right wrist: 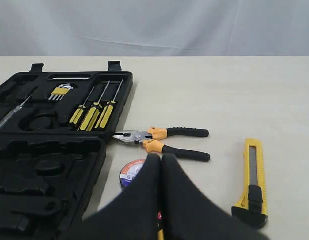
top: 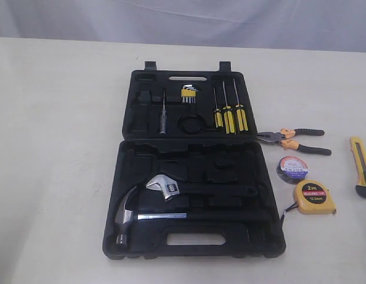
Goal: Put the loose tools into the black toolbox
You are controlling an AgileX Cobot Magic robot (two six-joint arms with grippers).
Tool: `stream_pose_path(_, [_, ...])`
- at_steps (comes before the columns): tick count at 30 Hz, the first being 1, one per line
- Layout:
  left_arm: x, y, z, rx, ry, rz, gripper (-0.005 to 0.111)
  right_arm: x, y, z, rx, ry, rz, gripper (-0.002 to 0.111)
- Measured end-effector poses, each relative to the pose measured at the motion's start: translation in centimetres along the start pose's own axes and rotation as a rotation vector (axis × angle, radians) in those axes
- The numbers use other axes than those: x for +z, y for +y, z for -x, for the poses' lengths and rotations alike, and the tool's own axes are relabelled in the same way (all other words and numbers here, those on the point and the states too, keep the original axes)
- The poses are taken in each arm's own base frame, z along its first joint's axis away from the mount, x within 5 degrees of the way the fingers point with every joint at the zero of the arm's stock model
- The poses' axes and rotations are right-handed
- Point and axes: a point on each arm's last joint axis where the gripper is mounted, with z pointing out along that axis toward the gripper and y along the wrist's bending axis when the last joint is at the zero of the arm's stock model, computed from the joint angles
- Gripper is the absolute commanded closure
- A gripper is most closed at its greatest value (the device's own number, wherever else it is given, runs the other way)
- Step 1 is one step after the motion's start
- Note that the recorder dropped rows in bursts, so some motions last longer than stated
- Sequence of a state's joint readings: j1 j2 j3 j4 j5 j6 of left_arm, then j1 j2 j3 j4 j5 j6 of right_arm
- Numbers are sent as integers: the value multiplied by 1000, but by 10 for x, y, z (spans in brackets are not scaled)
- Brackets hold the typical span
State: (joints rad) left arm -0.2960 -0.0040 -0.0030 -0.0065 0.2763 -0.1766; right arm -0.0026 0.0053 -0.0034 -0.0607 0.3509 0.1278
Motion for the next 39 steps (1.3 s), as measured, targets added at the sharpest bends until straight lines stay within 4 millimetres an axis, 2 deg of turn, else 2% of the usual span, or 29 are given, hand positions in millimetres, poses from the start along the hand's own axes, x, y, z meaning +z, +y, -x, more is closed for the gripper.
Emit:
stream_pose_path(12, [0,0,0,0,0,0,107,0,0,1,-6,-12,1,109])
stream_pose_path(18, [0,0,0,0,0,0,107,-2,2,20,-13,-220,26,109])
stream_pose_path(22, [0,0,0,0,0,0,107,-3,3,24,-13,-271,32,109])
stream_pose_path(26, [0,0,0,0,0,0,107,-7,5,36,-13,-407,50,109])
stream_pose_path(39, [0,0,0,0,0,0,107,-32,9,69,390,-832,287,109])
